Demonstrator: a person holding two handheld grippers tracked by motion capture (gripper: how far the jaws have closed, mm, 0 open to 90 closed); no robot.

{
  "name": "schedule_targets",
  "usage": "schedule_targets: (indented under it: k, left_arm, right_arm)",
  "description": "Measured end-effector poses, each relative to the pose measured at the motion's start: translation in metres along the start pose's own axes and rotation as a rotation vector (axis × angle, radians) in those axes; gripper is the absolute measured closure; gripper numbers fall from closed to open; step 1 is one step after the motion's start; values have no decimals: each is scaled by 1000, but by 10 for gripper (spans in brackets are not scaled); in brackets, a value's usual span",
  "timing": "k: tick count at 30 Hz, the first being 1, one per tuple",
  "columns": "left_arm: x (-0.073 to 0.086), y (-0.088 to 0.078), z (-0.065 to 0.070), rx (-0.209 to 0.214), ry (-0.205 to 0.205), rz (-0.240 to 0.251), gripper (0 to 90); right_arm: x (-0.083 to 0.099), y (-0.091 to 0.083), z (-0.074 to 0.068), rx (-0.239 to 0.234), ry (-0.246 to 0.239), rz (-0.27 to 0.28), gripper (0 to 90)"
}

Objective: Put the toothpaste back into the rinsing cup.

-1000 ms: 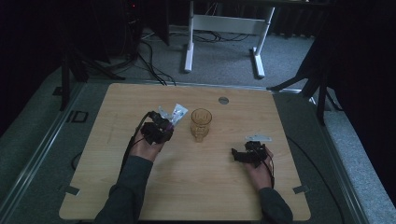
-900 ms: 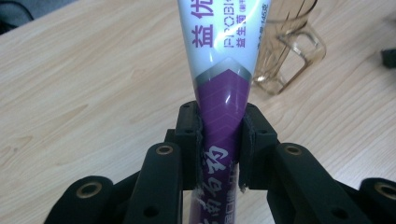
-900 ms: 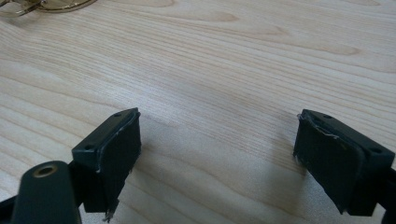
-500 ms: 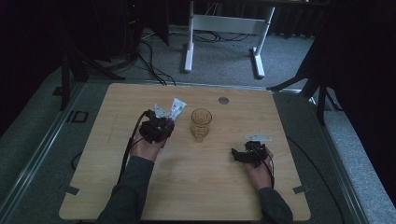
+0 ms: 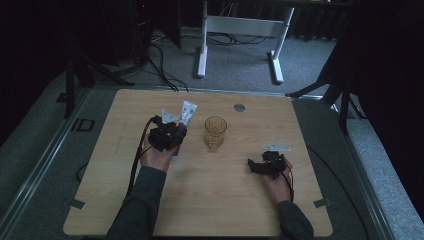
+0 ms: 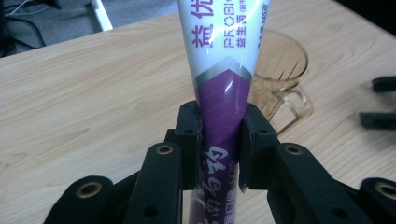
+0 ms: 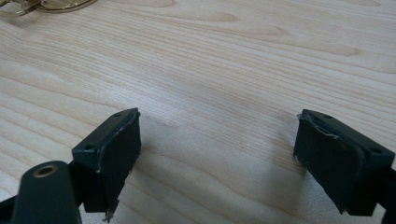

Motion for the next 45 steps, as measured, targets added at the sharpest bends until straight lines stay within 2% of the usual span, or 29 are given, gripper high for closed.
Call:
schedule_targets:
  k: [11, 26, 30, 33, 45]
  left_arm:
    - [-9, -5, 0, 4, -31, 69, 725]
    - [-19, -12, -4, 12, -62, 118, 724]
    - [-22, -13, -4, 22, -68, 130, 724]
    - [-25, -14, -3, 46, -89, 136, 724]
    - [-37, -16, 2, 54, -85, 165, 724]
  right_arm:
    - [0, 0, 0, 0, 0, -1, 147]
    - [0, 0, 0, -1, 2, -1, 147]
    - [0, 0, 0, -1, 1, -1, 147]
    - [0, 0, 0, -1, 1, -2, 147]
    - [0, 0, 0, 0, 0, -1, 147]
Point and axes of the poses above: each handheld gripper's, and its own axes: y roughly forward along the jaws, x roughly out of its underside, z roughly to its right, the point moved 5 cm from there along y, roughly forward along the jaws, and after that the axes turned 2 degrees about z, right-handed, at the moved point
